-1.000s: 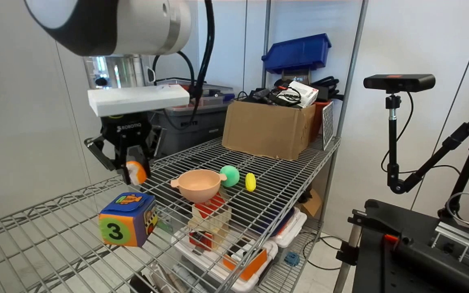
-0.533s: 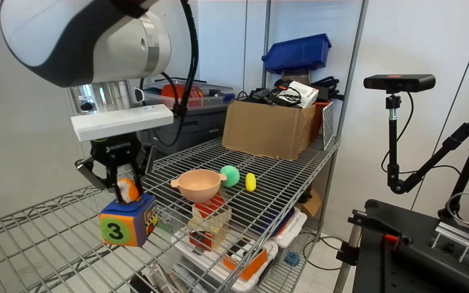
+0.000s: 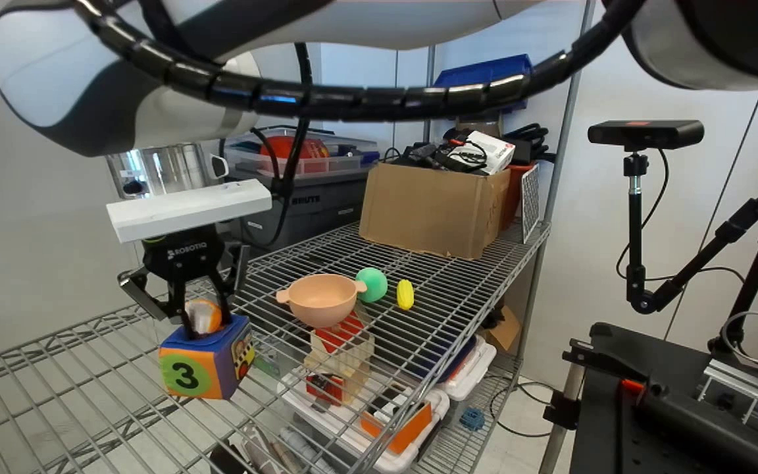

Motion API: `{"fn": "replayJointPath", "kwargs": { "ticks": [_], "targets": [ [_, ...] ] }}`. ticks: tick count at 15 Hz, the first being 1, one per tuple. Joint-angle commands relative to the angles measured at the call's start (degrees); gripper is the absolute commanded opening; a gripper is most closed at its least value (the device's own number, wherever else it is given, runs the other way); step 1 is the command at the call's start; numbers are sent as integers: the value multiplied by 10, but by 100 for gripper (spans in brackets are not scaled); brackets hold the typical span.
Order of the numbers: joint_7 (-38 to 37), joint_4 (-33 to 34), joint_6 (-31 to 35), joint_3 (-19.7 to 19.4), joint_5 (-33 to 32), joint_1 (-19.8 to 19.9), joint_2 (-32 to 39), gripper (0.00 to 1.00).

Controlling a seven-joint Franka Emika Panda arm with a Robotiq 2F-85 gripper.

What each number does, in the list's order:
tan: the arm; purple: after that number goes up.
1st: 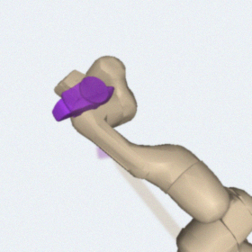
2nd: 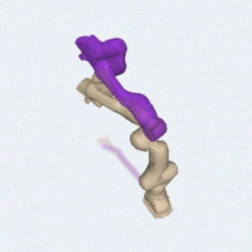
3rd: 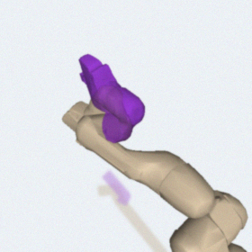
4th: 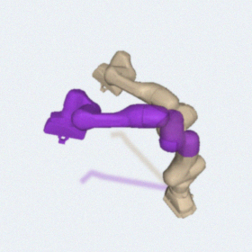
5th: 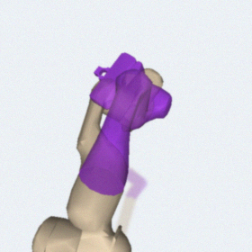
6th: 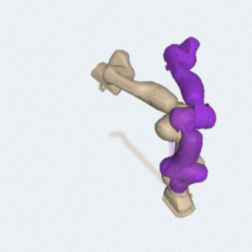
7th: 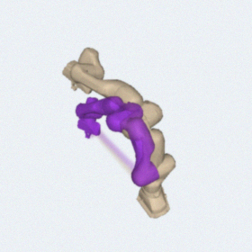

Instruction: Put the orange object on the toy box

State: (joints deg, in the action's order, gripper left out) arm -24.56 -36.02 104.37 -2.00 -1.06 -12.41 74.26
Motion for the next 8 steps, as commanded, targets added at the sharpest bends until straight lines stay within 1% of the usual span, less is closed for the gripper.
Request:
{"fn": "replayJointPath", "kwargs": {
  "ticks": [1, 2, 4, 5, 8],
  "targets": [
    [-12, 69, -42, 6, 10, 2, 34, 77],
    [-11, 60, -41, 6, 11, 2, 28, 83],
    [-12, 62, -43, 6, 12, 3, 28, 98],
    [-12, 61, -42, 6, 12, 2, 26, 100],
    [-11, 58, -38, 6, 12, 2, 22, 100]
  ]
}}
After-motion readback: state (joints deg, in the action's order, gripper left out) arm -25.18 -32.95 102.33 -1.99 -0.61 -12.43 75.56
